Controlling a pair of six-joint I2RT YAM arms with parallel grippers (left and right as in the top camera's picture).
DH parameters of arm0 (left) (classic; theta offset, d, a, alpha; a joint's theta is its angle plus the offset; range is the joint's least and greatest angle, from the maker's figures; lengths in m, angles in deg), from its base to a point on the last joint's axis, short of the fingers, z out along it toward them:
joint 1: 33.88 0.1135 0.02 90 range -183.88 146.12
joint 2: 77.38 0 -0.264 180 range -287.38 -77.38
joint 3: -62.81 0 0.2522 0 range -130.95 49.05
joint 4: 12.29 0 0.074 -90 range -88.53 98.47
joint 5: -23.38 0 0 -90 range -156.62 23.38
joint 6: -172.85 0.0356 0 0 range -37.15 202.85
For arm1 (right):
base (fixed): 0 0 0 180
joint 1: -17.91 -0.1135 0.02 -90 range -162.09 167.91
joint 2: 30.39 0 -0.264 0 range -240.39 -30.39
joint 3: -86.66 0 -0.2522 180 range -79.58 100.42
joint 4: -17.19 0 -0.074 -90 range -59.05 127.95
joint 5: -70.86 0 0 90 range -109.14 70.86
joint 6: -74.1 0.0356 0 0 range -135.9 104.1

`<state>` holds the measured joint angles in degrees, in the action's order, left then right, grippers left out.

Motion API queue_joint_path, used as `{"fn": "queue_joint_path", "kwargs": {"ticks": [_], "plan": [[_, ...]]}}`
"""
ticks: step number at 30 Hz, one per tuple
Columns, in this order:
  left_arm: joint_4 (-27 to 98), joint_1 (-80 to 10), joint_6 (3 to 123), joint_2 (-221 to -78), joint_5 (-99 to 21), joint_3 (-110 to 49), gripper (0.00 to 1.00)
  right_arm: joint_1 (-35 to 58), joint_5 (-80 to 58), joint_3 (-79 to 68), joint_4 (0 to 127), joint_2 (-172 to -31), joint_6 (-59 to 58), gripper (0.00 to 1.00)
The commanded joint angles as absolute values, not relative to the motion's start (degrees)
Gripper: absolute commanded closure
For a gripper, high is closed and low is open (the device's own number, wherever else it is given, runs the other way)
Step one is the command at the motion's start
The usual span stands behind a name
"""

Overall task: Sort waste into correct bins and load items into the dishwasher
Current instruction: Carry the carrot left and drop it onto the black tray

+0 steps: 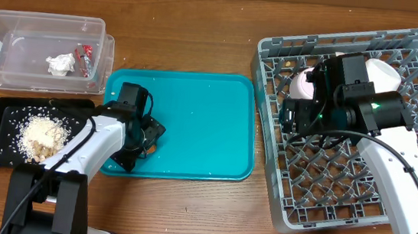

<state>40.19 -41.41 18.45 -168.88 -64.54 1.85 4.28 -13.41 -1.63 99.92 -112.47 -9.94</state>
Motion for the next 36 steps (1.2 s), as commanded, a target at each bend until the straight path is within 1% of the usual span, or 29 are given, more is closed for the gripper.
{"fn": "queue_joint_path", "kwargs": {"ticks": [1, 2, 9, 11, 13, 19, 22, 25, 28, 32, 36], "plan": [[39.97, -41.74, 12.96, -169.96, -67.46, 3.27, 0.09, 4.10, -13.49, -0.87, 99.75, -112.38, -10.14, 0.00], [39.95, -41.74, 12.94, -169.96, -68.03, 3.27, 0.10, 4.10, -13.49, -0.87, 99.81, -112.38, -10.14, 0.00], [40.19, -41.74, 12.99, -169.96, -71.99, 3.27, 0.37, 4.10, -13.49, -0.87, 100.16, -112.38, -10.14, 0.00], [40.21, -41.74, 13.07, -169.96, -73.26, 3.27, 0.52, 4.10, -13.49, -0.87, 100.40, -112.38, -10.14, 0.00], [39.95, -41.74, 13.99, -169.96, -74.48, 3.24, 0.62, 4.10, -13.49, -0.87, 100.53, -112.38, -10.16, 0.00], [38.64, -41.70, 19.37, -169.96, -76.27, 3.24, 0.72, 4.10, -13.51, -0.87, 100.51, -112.38, -10.14, 0.00], [38.46, -41.67, 20.55, -169.93, -77.17, 3.20, 0.83, 4.10, -13.49, -0.87, 100.55, -112.38, -10.16, 0.00], [38.51, -41.28, 21.95, -169.91, -77.54, 3.03, 0.88, 4.10, -13.51, -0.87, 100.95, -112.38, -10.16, 0.00], [39.18, -40.21, 23.87, -169.61, -77.41, 2.65, 0.96, 4.10, -13.51, -0.87, 101.39, -112.38, -10.16, 0.00], [41.17, -38.99, 28.88, -168.67, -77.28, 0.82, 0.96, 4.10, -13.51, -0.87, 101.41, -112.38, -10.16, 0.00], [46.18, -38.13, 32.94, -167.27, -77.61, -3.20, 0.96, 4.10, -13.51, -0.87, 101.58, -112.38, -10.16, 0.00]]}}
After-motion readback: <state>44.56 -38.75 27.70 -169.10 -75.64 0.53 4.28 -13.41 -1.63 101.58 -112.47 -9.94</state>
